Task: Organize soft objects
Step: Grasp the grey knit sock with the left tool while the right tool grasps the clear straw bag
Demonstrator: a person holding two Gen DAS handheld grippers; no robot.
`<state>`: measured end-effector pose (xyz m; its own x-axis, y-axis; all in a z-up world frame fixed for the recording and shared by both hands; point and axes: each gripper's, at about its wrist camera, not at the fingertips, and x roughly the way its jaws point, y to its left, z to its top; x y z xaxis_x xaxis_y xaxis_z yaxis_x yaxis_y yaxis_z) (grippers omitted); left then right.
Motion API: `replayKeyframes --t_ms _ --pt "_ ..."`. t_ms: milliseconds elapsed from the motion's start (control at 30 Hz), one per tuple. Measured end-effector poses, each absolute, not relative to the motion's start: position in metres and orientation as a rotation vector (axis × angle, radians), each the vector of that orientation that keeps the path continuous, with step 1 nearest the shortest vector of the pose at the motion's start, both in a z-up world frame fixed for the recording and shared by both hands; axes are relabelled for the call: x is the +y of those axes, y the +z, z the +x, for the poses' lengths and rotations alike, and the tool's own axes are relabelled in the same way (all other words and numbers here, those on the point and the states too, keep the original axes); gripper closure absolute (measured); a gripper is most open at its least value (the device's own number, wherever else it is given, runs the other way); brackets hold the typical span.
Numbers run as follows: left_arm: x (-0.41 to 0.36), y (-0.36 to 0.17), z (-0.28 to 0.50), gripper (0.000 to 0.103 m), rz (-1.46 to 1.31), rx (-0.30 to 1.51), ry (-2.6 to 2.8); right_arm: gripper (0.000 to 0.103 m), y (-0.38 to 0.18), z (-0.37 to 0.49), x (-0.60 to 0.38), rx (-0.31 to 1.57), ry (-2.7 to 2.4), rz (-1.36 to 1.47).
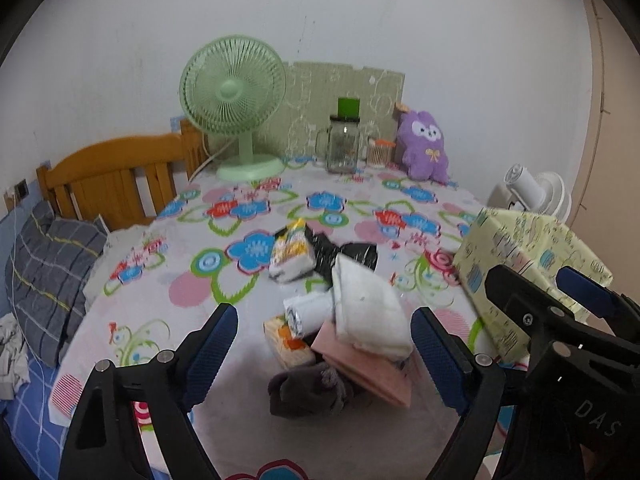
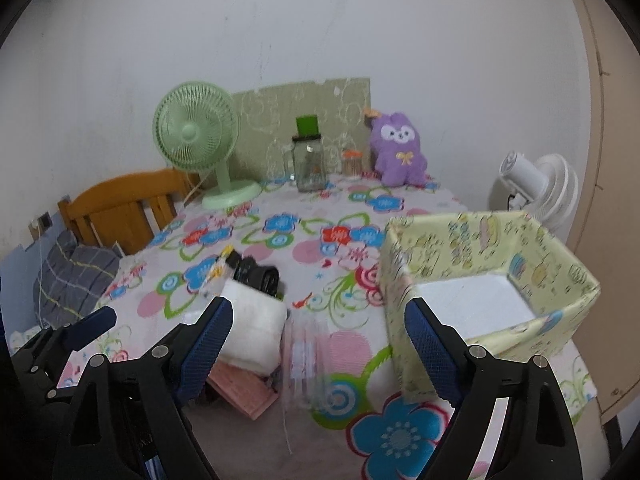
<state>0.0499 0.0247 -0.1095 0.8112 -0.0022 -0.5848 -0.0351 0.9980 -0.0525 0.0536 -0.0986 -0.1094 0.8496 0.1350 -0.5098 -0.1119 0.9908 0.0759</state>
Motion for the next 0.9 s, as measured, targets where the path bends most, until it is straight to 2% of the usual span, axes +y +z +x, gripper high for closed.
replayKeyframes --t_ms 533,733,800,900 --pt "0.042 -0.154 0.066 0.021 -0.091 0.741 0.047 0.014 -0.155 0.081 -0.075 0.672 0.132 0.021" --pt "0.04 -0.165 0.065 0.028 -0.107 0.772 0.01 0.017 -0.172 0.088 -0.071 0.729 0.137 0.023" --pt "0.038 -0.166 0.066 0.036 -0.1 0.77 -0.002 0.019 -0.177 0.09 -0.071 0.743 0.138 0.033" --pt "0.034 -0.166 0.066 0.039 -0.086 0.766 -0.007 0.022 -0.181 0.094 -0.073 0.76 0.133 0.042"
